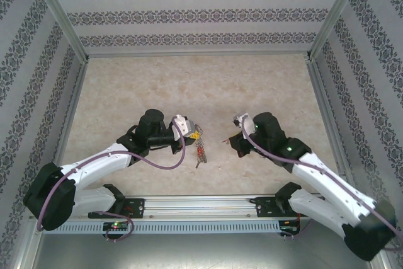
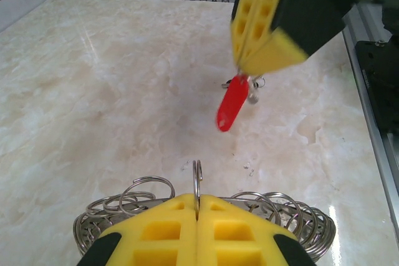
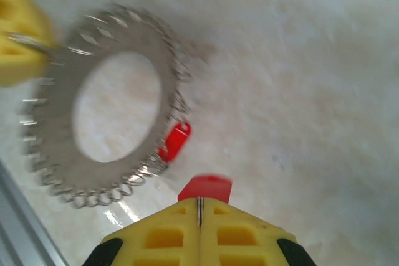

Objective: Put the keys on the keyring

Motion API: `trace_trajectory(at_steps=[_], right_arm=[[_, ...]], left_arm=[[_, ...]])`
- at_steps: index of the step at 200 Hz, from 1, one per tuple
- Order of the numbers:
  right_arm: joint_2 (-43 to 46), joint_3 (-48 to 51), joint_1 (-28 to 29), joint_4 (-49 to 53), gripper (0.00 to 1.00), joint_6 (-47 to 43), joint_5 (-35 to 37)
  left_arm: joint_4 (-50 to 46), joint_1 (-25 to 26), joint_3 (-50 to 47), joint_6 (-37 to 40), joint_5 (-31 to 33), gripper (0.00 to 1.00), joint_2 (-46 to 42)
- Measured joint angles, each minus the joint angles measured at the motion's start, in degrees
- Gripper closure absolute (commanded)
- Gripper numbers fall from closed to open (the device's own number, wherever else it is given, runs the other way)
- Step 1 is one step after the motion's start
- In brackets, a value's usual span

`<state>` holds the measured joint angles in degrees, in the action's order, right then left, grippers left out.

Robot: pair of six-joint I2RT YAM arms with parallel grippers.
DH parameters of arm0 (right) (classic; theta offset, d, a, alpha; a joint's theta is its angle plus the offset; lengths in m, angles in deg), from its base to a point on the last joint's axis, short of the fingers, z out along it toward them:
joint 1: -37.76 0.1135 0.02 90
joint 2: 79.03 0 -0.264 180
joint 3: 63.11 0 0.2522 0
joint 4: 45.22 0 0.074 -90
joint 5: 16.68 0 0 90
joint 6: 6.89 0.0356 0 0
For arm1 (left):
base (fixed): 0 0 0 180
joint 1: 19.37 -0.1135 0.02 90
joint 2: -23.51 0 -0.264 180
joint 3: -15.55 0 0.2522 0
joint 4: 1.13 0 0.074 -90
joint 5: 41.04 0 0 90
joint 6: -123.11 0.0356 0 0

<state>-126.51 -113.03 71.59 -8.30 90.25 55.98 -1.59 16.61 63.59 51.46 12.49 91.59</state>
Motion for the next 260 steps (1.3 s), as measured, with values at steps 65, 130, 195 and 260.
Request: trace_trajectory(at_steps=[65,130,195,260], right_arm=[[8.11,2.27,0.11,-4.13,1.00,-9.64,-5.66],[-1.68,-0.11,5.11,-8.46,1.00,-15.32,-6.21],[-7.39,-2.05,5.88,-15.02,1.00,-16.55,-10.82],[-10.78,-3.56,6.60,-17.77,1.00,-16.55,-14.71]], left_arm=[[0.00,0.00,0.00,-0.72,-3.32,1.00,0.00],[0.00,0.00,0.00,-1.11,-6.47,1.00,0.02],[0.00,0.00,0.00,-2.19,-6.86,1.00,0.02],[0.02,0.00,0.00,-2.40,-6.86,1.00,0.02]])
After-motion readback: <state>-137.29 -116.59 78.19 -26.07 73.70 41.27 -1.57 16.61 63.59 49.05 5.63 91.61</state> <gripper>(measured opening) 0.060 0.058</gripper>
